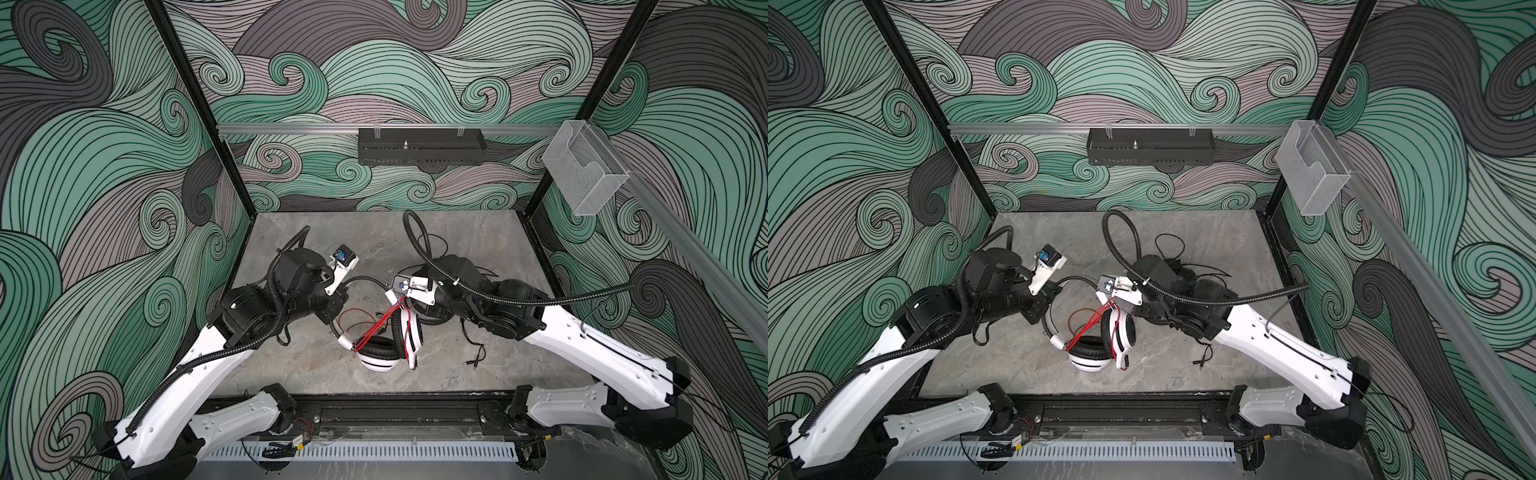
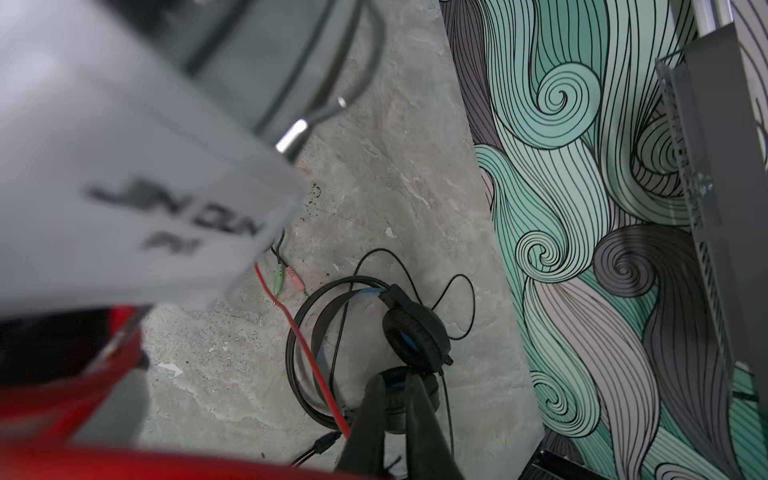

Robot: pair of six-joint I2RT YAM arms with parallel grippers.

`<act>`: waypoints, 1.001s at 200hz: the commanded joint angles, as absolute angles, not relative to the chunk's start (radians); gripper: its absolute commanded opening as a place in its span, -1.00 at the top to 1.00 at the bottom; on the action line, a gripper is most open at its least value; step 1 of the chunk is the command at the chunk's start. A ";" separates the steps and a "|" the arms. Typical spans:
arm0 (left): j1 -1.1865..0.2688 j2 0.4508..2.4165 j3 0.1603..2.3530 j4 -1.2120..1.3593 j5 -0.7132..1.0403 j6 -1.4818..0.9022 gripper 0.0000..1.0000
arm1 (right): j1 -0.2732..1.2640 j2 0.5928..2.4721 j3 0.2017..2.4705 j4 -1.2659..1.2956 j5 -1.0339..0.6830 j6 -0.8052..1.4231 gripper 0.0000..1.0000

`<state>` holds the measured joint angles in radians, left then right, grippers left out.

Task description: Wrap the headphones

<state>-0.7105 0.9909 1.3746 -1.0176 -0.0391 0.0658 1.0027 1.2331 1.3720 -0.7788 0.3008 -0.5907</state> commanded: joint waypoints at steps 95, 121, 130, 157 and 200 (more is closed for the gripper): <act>-0.715 0.971 1.603 -0.860 0.162 -0.174 1.00 | 0.731 1.071 1.085 -0.213 -0.351 -0.188 -0.15; -0.715 0.987 1.646 -0.839 0.168 -0.211 1.00 | 0.727 1.093 1.076 -0.158 -0.427 -0.120 -0.19; -0.715 0.992 1.660 -0.831 0.170 -0.219 1.00 | 0.726 1.097 1.060 -0.123 -0.441 -0.086 -0.21; -0.715 1.011 1.708 -0.808 0.158 -0.248 1.00 | 0.724 1.123 1.029 -0.034 -0.475 0.000 -0.23; -0.715 1.035 1.757 -0.721 0.124 -0.318 1.00 | 0.721 1.170 0.979 0.093 -0.506 0.107 -0.19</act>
